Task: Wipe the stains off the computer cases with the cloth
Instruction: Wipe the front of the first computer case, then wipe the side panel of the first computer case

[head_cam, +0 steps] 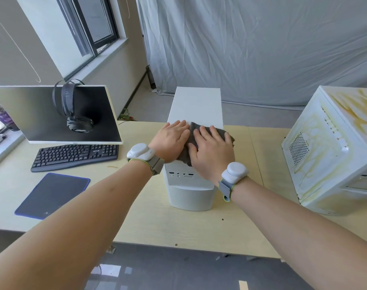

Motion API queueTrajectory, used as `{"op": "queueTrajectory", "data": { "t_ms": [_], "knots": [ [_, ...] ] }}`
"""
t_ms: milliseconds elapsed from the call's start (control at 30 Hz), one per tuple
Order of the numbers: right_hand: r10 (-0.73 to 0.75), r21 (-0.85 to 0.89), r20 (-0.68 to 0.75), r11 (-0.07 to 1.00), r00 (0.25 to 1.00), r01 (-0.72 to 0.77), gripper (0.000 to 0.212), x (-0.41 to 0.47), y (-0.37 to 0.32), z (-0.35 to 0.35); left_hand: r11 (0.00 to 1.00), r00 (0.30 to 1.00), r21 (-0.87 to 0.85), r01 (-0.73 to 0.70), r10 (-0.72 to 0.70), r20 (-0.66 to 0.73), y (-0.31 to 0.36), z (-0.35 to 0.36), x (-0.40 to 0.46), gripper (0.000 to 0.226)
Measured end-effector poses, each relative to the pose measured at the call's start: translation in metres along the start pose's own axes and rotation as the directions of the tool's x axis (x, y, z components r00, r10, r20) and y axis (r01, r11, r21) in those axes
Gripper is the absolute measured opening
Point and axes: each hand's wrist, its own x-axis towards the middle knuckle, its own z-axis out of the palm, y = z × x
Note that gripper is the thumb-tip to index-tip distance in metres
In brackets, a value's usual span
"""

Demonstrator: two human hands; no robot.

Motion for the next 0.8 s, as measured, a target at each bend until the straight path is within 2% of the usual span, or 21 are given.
{"op": "queueTrajectory", "data": {
  "t_ms": [133, 233, 333, 433, 500, 567, 600, 667, 700, 800],
  "knots": [
    [-0.210, 0.050, -0.001, 0.976, 0.978, 0.210, 0.052, 0.001, 0.026, -0.004, 0.994, 0.997, 0.093, 0.064, -0.060, -0.045, 0.018, 0.012, -0.011, 0.068],
    [-0.330, 0.105, 0.052, 0.940, 0.942, 0.324, 0.050, 0.011, 0.058, -0.007, 0.962, 0.968, 0.134, 0.239, -0.224, -0.118, 0.046, 0.029, -0.008, 0.086],
    [-0.403, 0.089, 0.159, 0.915, 0.901, 0.394, 0.056, 0.027, 0.091, -0.016, 0.910, 0.921, 0.145, 0.389, -0.379, -0.088, 0.081, 0.045, 0.003, 0.076],
    [-0.308, 0.072, 0.243, 0.951, 0.920, 0.299, 0.063, 0.031, 0.086, -0.024, 0.889, 0.898, 0.129, 0.440, -0.431, -0.092, 0.093, 0.043, 0.005, 0.075],
    [-0.164, 0.051, 0.265, 0.986, 0.950, 0.156, 0.064, 0.023, 0.064, -0.021, 0.907, 0.924, 0.177, 0.381, -0.365, -0.118, 0.087, 0.026, 0.006, 0.066],
    [-0.042, 0.017, 0.241, 0.999, 0.970, 0.039, 0.064, 0.010, 0.035, -0.016, 0.939, 0.944, 0.110, 0.324, -0.314, -0.100, 0.074, 0.007, 0.015, 0.050],
    [0.015, 0.008, 0.230, 1.000, 0.973, -0.017, 0.064, 0.006, 0.020, -0.014, 0.939, 0.937, 0.031, 0.341, -0.338, -0.089, 0.064, -0.006, 0.022, 0.049],
    [0.106, -0.007, 0.221, 0.994, 0.969, -0.107, 0.065, 0.004, -0.004, -0.012, 0.904, 0.910, -0.167, 0.394, -0.409, -0.070, 0.040, -0.028, 0.035, 0.058],
    [0.135, -0.012, 0.224, 0.991, 0.965, -0.135, 0.066, 0.005, -0.013, -0.013, 0.896, 0.902, -0.188, 0.402, -0.423, -0.084, 0.029, -0.035, 0.040, 0.062],
    [0.179, -0.009, 0.252, 0.983, 0.951, -0.182, 0.066, 0.008, -0.030, -0.013, 0.923, 0.920, -0.106, 0.371, -0.380, -0.096, -0.001, -0.051, 0.049, 0.060]
  ]
}}
